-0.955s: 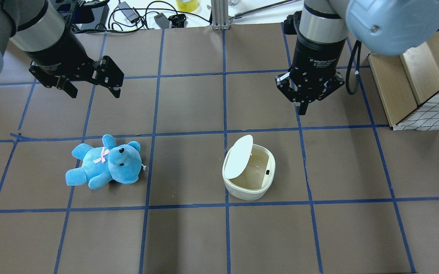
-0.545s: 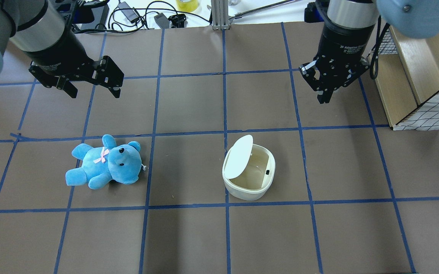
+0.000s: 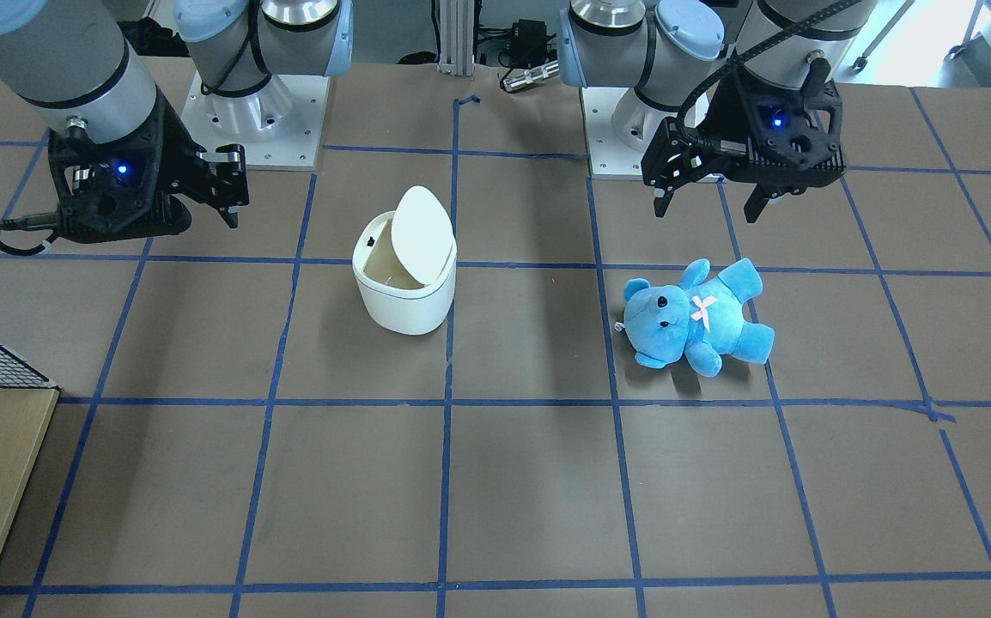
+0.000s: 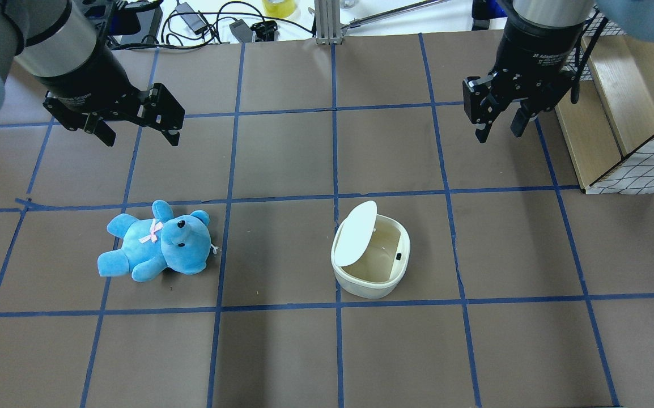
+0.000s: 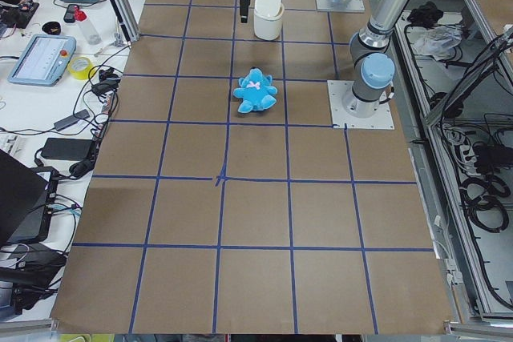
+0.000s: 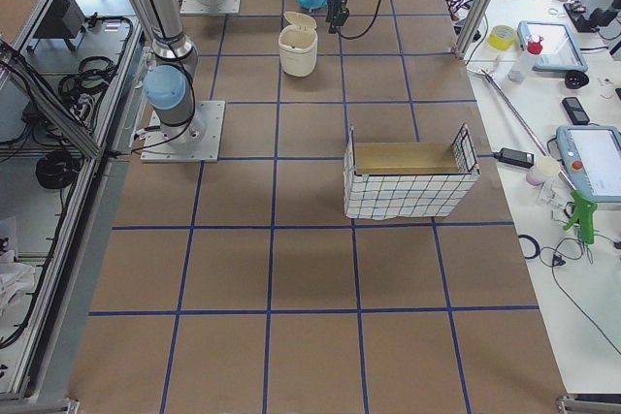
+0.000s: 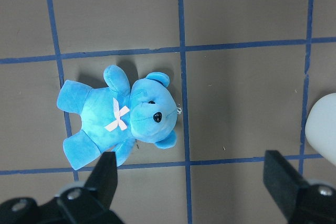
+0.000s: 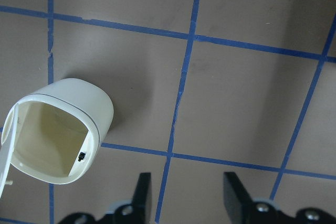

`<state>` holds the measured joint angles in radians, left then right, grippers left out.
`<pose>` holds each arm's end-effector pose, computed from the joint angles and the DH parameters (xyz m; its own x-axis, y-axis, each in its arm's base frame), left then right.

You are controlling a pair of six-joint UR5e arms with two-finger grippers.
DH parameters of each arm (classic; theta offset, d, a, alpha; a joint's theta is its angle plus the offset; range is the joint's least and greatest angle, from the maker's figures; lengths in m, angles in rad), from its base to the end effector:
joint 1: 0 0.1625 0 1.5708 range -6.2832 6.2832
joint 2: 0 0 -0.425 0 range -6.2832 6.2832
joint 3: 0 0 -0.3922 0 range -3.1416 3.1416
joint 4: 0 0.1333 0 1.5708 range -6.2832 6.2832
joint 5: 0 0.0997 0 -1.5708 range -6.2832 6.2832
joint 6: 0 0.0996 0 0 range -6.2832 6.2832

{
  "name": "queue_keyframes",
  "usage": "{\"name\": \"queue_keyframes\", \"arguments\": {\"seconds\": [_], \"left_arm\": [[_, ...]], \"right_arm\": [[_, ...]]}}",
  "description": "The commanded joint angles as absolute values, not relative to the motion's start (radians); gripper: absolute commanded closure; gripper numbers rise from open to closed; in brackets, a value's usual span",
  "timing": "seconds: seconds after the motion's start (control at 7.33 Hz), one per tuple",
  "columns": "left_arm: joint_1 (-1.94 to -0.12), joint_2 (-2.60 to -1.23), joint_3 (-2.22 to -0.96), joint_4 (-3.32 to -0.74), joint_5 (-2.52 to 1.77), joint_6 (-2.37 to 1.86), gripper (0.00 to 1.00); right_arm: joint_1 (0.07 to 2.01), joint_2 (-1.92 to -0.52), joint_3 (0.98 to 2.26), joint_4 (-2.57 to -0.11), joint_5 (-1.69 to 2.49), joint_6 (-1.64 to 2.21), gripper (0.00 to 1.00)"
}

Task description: Open trash can with right arm

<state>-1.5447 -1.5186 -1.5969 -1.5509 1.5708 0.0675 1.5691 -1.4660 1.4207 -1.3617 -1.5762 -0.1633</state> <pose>-0.1209 -0.4774 0.5022 -0.9991 0.0413 -0.0031 0.0414 0.9981 -0.0459 0.1319 -0.5186 0.4884 -0.9870 -0.1596 -0.0212 -0.1609 0.9736 0.1618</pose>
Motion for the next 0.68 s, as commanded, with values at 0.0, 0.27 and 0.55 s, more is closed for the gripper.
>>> {"name": "queue_keyframes", "arguments": {"seconds": [0.0,0.27,0.55], "left_arm": [[-1.545,-1.519,-1.597,-1.551,1.571,0.067,0.0],[-1.545,-1.519,-1.597,-1.551,1.571,0.067,0.0],[-1.545,-1.519,-1.597,-1.551,1.571,0.067,0.0]], "right_arm": [[1.566,-1.466,1.394,-1.417,-1.591,-0.157,0.0],[1.571,-1.466,1.4,-1.54,-1.586,-0.146,0.0],[1.569,-1.466,1.404,-1.549,-1.577,-0.082,0.0]]}}
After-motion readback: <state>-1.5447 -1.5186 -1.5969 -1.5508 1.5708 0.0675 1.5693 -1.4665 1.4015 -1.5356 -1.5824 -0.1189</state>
